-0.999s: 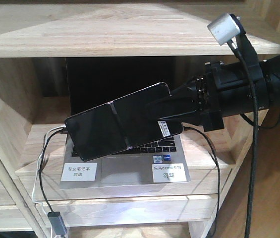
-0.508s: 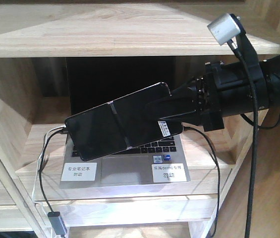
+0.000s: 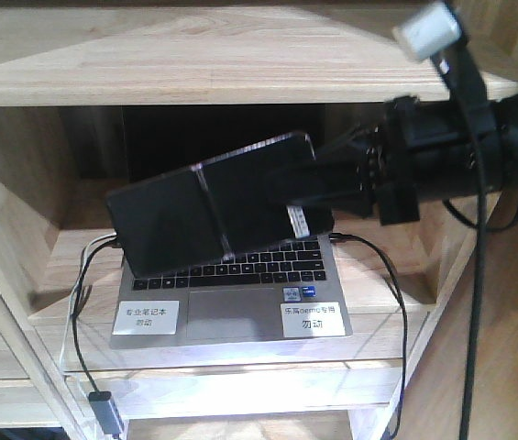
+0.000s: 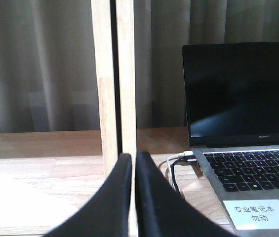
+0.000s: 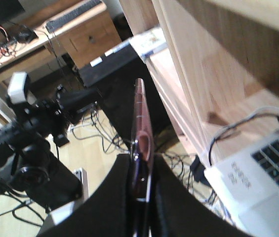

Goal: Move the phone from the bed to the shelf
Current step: 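Lower the phone onto the upper shelf with the right gripper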

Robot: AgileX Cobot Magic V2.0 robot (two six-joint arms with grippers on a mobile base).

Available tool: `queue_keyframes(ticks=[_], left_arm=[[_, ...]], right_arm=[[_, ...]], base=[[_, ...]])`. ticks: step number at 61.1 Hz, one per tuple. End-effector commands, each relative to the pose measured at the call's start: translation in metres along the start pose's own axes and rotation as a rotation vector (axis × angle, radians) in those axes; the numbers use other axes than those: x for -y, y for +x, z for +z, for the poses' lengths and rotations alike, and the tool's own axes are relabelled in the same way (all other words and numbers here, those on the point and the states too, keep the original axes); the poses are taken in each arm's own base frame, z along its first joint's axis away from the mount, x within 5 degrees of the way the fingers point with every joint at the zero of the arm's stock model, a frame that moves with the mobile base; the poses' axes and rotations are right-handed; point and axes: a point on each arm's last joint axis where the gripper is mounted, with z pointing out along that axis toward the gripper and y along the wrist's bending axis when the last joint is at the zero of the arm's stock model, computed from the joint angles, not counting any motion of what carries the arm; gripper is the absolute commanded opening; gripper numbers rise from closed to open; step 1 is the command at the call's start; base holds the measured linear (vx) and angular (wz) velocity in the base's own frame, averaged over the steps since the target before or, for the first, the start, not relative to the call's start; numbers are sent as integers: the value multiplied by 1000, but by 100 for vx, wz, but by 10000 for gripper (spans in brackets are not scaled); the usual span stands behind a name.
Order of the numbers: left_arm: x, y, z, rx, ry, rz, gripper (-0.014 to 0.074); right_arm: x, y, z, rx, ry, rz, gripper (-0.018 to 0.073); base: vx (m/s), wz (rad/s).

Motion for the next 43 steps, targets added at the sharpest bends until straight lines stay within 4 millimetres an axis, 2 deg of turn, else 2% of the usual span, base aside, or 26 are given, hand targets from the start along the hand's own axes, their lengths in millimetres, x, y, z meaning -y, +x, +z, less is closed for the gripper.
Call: queue_keyframes(ticks=[1, 11, 23, 33, 43], left_arm=[[0, -15, -1, 94, -2, -19, 1], [0, -15, -1, 94, -2, -19, 1], [0, -15, -1, 94, -2, -19, 1], [0, -15, -1, 94, -2, -19, 1], [0, -15, -1, 94, -2, -19, 1]], right_arm=[[-28, -29, -13, 117, -86, -77, -2], [-39, -52, -22, 161, -63, -159, -2], [-47, -86, -35, 278, 56, -227, -2], [-48, -112, -42, 355, 110, -274, -2], [-39, -135, -41, 394, 114, -300, -2]], base=[[0, 0], [0, 0], [0, 0], [0, 0], [0, 0]])
